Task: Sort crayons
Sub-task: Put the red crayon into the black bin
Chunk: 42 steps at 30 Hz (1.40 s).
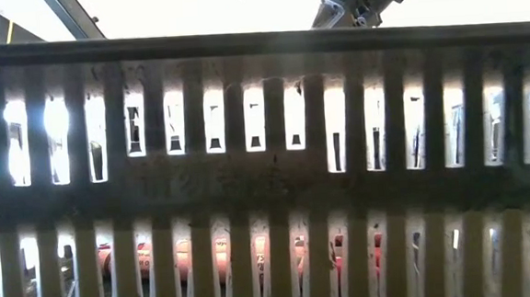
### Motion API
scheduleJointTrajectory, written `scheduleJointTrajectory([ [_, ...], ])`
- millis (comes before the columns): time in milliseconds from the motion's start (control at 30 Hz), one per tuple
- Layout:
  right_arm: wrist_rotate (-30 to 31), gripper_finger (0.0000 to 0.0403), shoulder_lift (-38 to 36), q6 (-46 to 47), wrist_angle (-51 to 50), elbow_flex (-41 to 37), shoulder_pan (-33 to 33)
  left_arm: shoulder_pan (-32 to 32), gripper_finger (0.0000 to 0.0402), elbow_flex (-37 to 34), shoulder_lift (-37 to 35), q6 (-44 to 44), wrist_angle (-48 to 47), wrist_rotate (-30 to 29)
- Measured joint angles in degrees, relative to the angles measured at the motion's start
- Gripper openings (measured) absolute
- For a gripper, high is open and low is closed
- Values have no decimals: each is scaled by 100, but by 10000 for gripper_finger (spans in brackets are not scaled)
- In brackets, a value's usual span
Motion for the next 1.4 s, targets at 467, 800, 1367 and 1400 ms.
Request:
scheduleJointTrajectory([
  [467, 0, 89, 0, -13, 0, 0, 0, -7, 96, 81, 4, -537, -285, 173],
  [800, 0, 89, 0, -61, 0, 0, 0, 26, 71, 190, 4, -1066, -488, 493],
  [1367, 0, 89, 0, -365, -7, 0, 0, 43, 69, 883, 885, -1380, -1310, 744],
  [1400, -6, 89, 0, -365, -7, 0, 0, 29, 69, 906, 905, -1310, -1300, 775],
])
